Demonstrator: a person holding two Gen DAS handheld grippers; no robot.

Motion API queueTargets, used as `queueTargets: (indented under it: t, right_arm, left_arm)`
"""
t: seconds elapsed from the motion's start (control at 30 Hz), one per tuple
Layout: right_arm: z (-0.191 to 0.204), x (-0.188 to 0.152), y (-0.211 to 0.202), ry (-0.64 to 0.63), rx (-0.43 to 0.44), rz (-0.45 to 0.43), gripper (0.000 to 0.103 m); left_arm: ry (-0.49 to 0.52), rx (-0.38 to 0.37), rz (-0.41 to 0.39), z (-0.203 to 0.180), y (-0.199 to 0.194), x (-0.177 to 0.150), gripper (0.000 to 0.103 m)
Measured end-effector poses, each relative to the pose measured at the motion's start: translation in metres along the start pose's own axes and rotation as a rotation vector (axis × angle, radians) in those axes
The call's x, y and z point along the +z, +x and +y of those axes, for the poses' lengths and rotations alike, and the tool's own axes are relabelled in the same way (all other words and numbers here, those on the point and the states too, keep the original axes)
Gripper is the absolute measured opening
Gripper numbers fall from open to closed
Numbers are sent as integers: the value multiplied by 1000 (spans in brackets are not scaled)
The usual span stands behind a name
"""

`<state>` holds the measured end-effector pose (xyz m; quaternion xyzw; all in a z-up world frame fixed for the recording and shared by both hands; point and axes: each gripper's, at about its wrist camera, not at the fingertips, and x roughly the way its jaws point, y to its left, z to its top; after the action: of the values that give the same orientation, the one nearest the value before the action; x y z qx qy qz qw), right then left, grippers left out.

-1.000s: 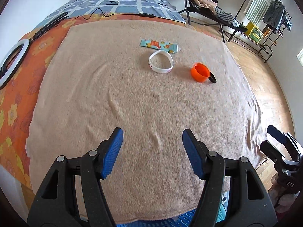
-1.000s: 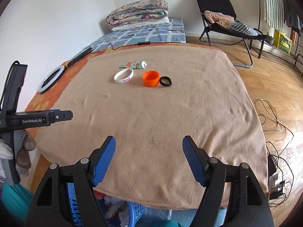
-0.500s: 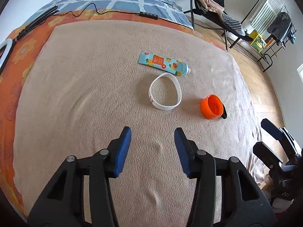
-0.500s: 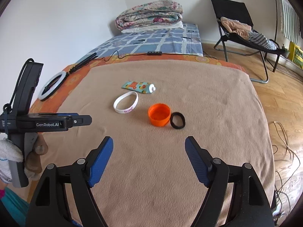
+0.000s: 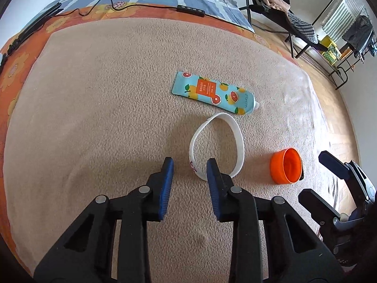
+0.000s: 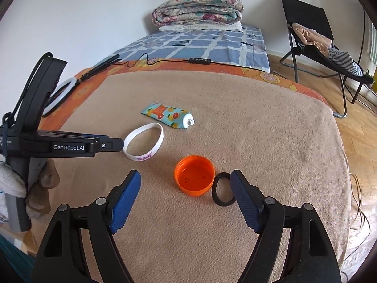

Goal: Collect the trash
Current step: 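Grasp the white wristband with the left tool while the right tool grasps the orange cap, then carry the wristband and orange cap over the blue basket and open both tools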

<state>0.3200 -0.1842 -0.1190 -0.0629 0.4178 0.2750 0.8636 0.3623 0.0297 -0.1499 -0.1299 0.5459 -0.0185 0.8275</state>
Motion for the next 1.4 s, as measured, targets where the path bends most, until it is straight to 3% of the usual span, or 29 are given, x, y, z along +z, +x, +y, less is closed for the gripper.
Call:
queueTargets:
  t: [0.13, 0.2, 0.27, 0.63, 0.7, 0.77, 0.83, 1.1, 1.4]
  right_arm:
    - [-3, 5, 12, -7, -6, 8, 78]
    - [-5, 8, 17, -3, -4, 10, 78]
    - [-5, 10, 21, 2, 8, 13, 78]
    - [5, 4, 45, -87, -35, 71, 77]
    - [6, 2, 48, -99, -45, 83, 72]
    - [7, 0, 50, -109, -47, 97, 51]
    - [6, -1, 51, -103, -42, 105, 44]
    - [10, 1, 24, -52, 50, 32, 44]
    - [30, -5, -35, -29, 160, -66, 44]
  left_arm:
    - [51, 38, -9, -10, 8, 3, 27]
    - [73, 66, -15, -14, 11, 6, 14]
    - [93, 94, -22, -16, 13, 8, 8]
    - [87, 113, -44, -5, 6, 9, 3]
    - [78, 112, -48, 0, 3, 8, 3]
    - [71, 112, -50, 4, 0, 7, 3]
    - [66, 111, -53, 8, -4, 4, 3]
    - [75, 94, -84, 15, -35, -13, 3]
    - [67, 55, -120, 21, -85, -45, 3]
